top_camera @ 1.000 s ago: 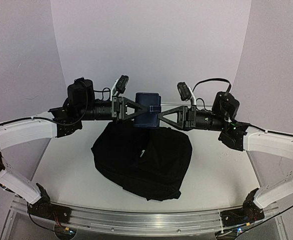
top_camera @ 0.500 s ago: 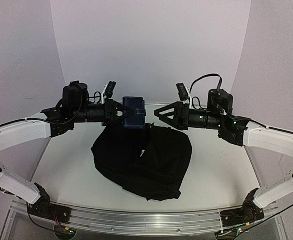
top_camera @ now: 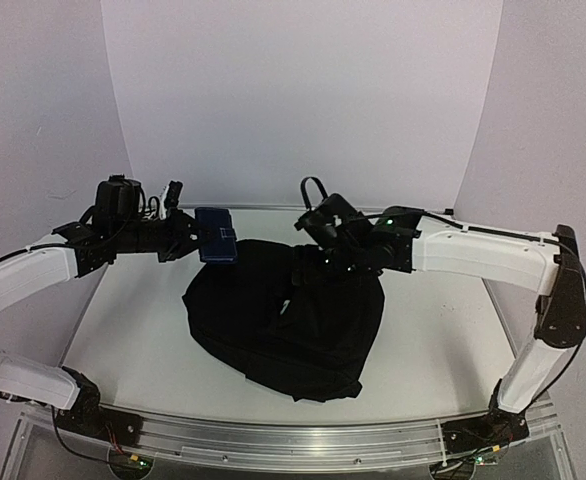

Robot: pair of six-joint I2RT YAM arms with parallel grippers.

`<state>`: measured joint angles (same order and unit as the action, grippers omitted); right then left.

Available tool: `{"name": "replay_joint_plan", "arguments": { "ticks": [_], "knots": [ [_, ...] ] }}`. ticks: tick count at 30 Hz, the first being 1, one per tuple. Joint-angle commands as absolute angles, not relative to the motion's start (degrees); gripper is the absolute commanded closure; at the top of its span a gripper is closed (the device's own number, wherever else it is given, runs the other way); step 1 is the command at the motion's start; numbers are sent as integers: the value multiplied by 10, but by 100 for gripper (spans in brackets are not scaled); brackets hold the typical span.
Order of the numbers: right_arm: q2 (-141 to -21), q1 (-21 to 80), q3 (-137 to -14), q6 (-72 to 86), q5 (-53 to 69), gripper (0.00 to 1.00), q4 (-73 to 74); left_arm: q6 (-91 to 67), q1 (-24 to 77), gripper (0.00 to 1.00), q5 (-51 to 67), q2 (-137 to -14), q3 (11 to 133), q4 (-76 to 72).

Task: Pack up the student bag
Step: Pick up the personal item from the center of the board, then place the personal item in the student bag.

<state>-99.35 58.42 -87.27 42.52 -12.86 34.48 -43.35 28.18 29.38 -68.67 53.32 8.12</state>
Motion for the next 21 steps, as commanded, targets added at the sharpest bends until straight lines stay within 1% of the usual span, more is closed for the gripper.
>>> {"name": "replay_joint_plan", "arguments": {
  "ticks": [1, 6, 9, 11, 13, 17, 21],
  "knots": [
    [-1027, 593, -915, 464, -237, 19, 450, -427, 279, 100, 304, -661, 522, 67],
    [-1066, 613, -950, 478, -260, 20, 476, -428, 278, 100, 309, -659, 512, 66],
    [-1088, 627, -982, 490, -289, 24, 510, -429, 278, 100, 315, -663, 508, 61],
    [-1102, 635, -1002, 496, -306, 34, 533, -432, 278, 100, 318, -665, 505, 57],
    [-1112, 638, -1013, 499, -314, 48, 548, -434, 278, 100, 318, -670, 504, 55],
    [-1117, 639, -1014, 502, -307, 71, 549, -430, 278, 100, 328, -677, 506, 53],
    [-1103, 640, -992, 499, -288, 87, 509, -423, 278, 100, 329, -674, 509, 59]
  ]
}}
